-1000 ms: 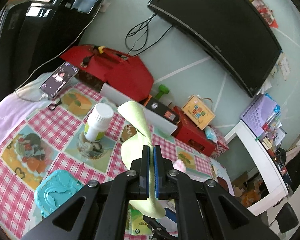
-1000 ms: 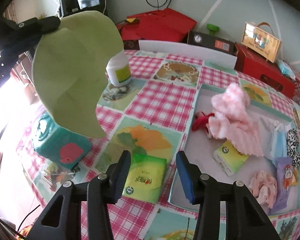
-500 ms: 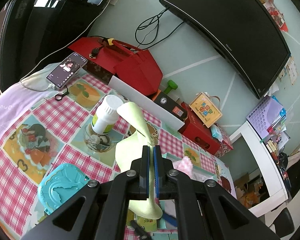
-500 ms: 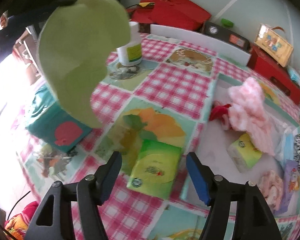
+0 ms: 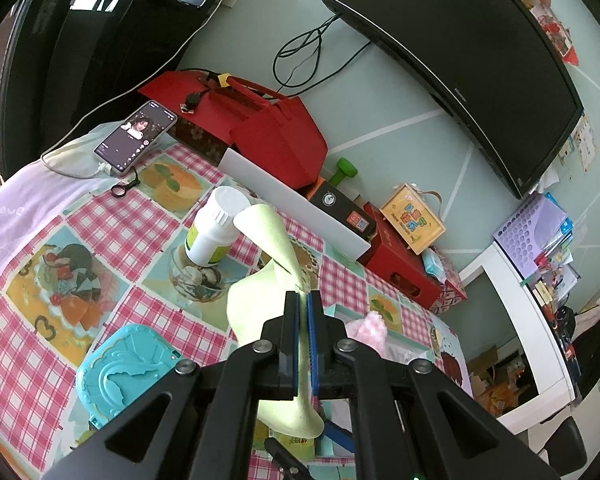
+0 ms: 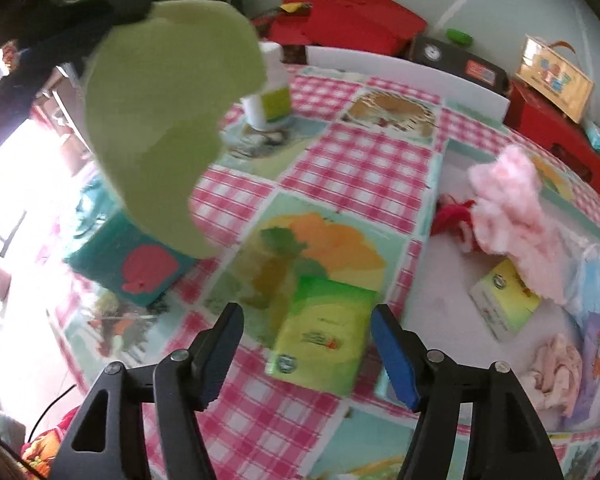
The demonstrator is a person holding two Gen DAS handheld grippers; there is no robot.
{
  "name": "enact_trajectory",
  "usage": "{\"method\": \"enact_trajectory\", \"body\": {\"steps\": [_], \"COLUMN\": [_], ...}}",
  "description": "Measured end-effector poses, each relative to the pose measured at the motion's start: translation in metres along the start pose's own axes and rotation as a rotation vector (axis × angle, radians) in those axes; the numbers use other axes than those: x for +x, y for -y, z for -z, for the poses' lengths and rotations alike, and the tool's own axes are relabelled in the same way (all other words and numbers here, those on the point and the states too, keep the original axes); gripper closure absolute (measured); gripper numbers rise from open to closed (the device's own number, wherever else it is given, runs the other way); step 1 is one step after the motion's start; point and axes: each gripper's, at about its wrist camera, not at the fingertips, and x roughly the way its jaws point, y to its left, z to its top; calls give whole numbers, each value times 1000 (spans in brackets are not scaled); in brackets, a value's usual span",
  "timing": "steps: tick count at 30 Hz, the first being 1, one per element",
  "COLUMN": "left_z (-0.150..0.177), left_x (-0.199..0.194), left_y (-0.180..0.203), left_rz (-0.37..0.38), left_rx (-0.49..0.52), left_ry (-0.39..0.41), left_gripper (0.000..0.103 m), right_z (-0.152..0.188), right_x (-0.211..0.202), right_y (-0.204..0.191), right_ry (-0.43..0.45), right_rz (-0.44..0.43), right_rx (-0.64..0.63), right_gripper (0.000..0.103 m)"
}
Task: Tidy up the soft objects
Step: 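Close the right tool on the green tissue pack while the left tool holds the glove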
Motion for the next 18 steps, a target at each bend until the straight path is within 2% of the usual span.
{"method": "enact_trajectory", "body": {"steps": [8, 9, 10, 18], "left_z": [-1, -1, -1, 0], "left_x": [-1, -1, -2, -3], "left_y": [-3, -3, -3, -1], "left_rz": [10, 11, 12, 19], "left_rx": [-15, -16, -17, -6], "left_ry": [0, -1, -1, 11], "left_gripper": [100, 100, 100, 100], "right_z": [4, 5, 6, -6], "right_x": [15, 16, 16, -20], "right_y": [-13, -14, -14, 3], "right_ry": [-40, -45, -48, 50], "right_rz": [31, 36, 38, 46], "right_rx": [-50, -55, -53, -6], "right_gripper": [36, 52, 53, 53]}}
